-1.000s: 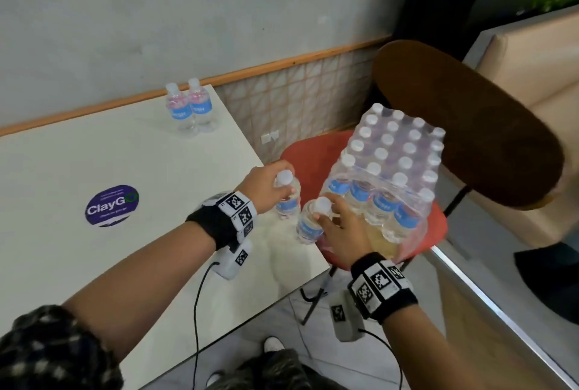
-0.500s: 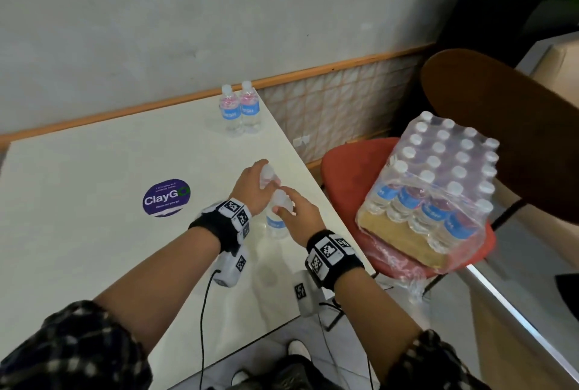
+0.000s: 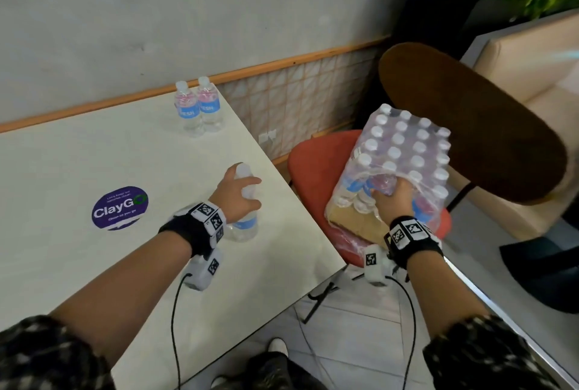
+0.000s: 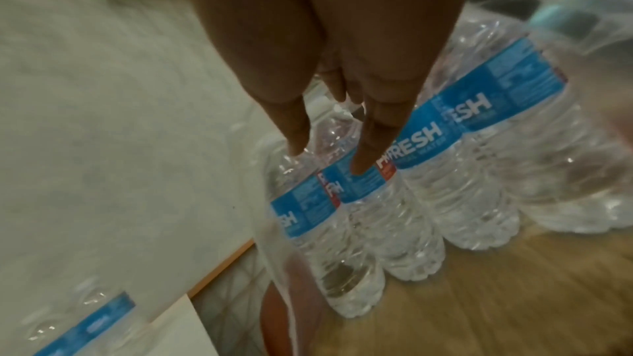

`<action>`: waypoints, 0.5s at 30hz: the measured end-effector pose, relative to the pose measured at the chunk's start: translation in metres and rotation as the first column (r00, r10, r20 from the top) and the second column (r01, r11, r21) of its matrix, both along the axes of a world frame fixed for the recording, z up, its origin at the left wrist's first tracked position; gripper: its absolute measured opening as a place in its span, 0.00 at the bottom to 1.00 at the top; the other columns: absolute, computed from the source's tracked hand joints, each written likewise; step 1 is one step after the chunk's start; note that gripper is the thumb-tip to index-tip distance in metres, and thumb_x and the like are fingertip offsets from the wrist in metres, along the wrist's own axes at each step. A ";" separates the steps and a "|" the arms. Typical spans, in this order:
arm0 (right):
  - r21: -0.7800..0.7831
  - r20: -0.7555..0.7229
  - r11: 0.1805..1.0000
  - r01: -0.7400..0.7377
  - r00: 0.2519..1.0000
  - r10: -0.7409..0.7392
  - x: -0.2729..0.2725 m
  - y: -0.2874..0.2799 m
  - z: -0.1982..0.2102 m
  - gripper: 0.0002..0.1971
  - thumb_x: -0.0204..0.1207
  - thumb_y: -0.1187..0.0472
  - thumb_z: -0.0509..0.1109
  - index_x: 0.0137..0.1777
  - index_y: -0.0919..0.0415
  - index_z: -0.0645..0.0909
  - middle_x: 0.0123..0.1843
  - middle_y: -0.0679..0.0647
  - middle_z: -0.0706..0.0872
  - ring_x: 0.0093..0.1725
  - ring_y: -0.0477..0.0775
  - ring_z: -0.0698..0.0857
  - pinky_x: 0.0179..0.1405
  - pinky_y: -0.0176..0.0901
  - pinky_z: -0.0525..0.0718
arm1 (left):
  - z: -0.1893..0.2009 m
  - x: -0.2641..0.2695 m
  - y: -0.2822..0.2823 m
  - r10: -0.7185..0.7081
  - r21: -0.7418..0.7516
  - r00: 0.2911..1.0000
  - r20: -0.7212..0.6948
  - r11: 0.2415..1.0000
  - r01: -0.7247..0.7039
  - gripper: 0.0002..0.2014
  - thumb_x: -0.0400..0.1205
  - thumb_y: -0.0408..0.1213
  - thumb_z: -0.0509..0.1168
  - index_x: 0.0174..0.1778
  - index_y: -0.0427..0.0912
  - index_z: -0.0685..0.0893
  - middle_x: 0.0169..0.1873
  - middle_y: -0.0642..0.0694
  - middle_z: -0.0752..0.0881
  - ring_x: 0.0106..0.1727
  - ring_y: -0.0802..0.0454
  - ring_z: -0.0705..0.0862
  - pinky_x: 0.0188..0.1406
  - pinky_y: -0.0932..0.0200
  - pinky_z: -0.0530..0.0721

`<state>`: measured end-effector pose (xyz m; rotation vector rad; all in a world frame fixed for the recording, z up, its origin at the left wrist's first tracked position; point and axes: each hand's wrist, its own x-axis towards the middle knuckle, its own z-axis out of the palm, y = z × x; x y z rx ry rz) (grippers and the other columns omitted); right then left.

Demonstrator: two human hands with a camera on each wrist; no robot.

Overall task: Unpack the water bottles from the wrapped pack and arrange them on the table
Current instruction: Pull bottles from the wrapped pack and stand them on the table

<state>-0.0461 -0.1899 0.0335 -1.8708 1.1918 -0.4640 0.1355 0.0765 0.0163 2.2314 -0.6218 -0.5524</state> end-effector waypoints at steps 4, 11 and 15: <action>0.166 0.042 0.986 -0.025 0.999 0.018 0.014 -0.014 -0.007 0.05 0.77 0.66 0.69 0.47 0.61 0.74 0.59 0.69 0.83 0.54 0.69 0.85 0.57 0.67 0.84 | 0.008 0.014 0.007 -0.151 0.039 0.989 0.003 0.988 0.150 0.25 0.71 0.30 0.76 0.64 0.50 0.83 0.81 0.50 0.57 0.80 0.53 0.62 0.71 0.65 0.62; 0.107 0.156 0.994 -0.016 0.988 -0.001 -0.006 0.001 -0.020 0.23 0.77 0.51 0.70 0.68 0.59 0.73 0.58 0.58 0.86 0.44 0.58 0.89 0.44 0.53 0.90 | 0.015 0.014 0.010 -0.163 0.043 0.987 -0.014 0.986 0.163 0.27 0.71 0.30 0.77 0.66 0.50 0.82 0.83 0.50 0.54 0.82 0.54 0.60 0.70 0.67 0.61; 0.075 0.271 0.986 -0.151 0.954 0.125 -0.024 0.028 -0.011 0.17 0.77 0.57 0.72 0.64 0.53 0.73 0.56 0.48 0.81 0.39 0.58 0.88 0.34 0.48 0.88 | 0.014 0.011 0.012 -0.140 0.001 0.990 -0.033 0.990 0.140 0.28 0.71 0.29 0.76 0.67 0.50 0.81 0.83 0.51 0.53 0.82 0.54 0.60 0.69 0.67 0.62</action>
